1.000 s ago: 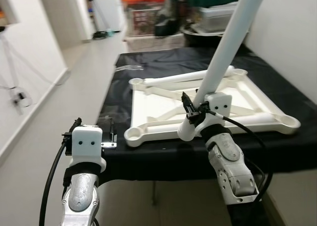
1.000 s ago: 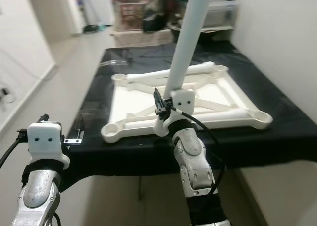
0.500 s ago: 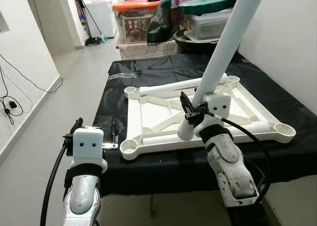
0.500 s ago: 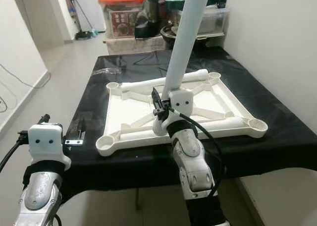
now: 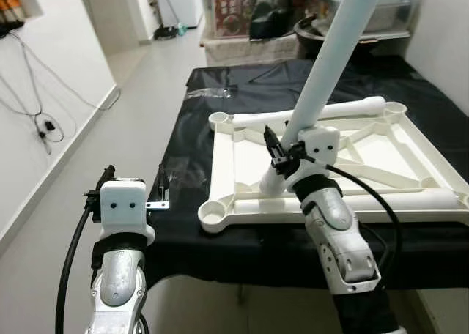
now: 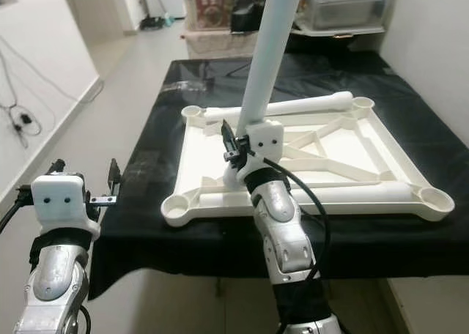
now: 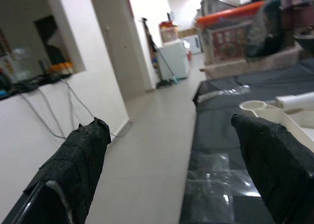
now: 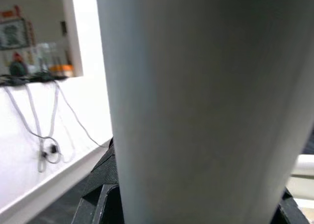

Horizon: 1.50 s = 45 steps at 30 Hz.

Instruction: Building children table

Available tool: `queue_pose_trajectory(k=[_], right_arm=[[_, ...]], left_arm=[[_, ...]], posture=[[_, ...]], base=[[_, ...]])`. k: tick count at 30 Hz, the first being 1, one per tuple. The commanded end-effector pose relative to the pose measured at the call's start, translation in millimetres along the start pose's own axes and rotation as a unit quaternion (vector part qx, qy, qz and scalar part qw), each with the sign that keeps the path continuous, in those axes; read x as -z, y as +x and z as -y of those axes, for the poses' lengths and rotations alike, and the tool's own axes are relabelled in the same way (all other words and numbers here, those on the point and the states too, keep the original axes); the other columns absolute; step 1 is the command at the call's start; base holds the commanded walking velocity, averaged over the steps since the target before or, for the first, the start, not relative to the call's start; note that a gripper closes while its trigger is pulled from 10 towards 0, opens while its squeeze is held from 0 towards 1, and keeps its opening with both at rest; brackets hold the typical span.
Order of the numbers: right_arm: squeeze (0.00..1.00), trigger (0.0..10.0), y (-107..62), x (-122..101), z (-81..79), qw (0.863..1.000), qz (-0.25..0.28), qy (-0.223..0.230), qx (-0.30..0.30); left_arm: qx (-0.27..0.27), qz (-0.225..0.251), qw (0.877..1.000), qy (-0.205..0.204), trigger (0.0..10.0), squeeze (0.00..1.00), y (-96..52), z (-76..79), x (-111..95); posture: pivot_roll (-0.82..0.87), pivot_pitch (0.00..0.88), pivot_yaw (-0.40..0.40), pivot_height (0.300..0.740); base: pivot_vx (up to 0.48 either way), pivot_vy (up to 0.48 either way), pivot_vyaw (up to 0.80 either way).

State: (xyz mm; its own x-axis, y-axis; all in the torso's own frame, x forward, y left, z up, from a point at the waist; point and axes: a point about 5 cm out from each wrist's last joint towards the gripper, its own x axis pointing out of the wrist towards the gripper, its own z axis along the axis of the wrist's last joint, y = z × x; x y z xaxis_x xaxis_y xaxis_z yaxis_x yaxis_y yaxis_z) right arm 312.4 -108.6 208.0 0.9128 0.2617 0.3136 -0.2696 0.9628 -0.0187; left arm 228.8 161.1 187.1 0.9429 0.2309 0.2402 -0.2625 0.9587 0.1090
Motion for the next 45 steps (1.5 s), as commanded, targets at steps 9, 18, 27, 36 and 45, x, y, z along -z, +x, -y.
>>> queue_pose_trajectory(k=[9,18,27,36,45], right_arm=[[0.0,10.0,3.3,-4.0,-4.3,1.0,0.005,0.005,-0.014],[0.0,10.0,4.0,-4.3,-6.1,1.0,0.007,0.007,-0.013],[0.0,10.0,4.4,-3.6,-6.3,1.0,0.007,0.007,-0.012],[0.0,10.0,4.4,-2.9,-6.5,1.0,0.006,0.006,-0.013],[0.0,10.0,3.9,-2.5,-5.4,1.0,0.004,0.004,-0.01]], left_arm=[[-0.011,0.009,1.0,0.003,10.0,0.0,2.7,-0.8,-3.7],[-0.001,0.02,1.0,0.014,10.0,0.0,2.8,0.9,-7.2],[0.001,0.022,1.0,0.018,10.0,0.0,2.2,0.6,-7.5],[-0.002,0.023,1.0,0.02,10.0,0.0,2.4,-1.0,-7.3],[0.002,0.022,1.0,0.019,10.0,0.0,1.8,0.8,-6.8]], posture=[[-0.09,0.0,0.033,0.74],[-0.07,0.0,0.041,0.74],[-0.05,0.0,0.038,0.74],[-0.05,0.0,0.038,0.74],[-0.05,0.0,0.04,0.74]], base=[[0.0,0.0,0.0],[0.0,0.0,0.0],[0.0,0.0,0.0],[0.053,0.0,0.0],[0.25,0.0,0.0]])
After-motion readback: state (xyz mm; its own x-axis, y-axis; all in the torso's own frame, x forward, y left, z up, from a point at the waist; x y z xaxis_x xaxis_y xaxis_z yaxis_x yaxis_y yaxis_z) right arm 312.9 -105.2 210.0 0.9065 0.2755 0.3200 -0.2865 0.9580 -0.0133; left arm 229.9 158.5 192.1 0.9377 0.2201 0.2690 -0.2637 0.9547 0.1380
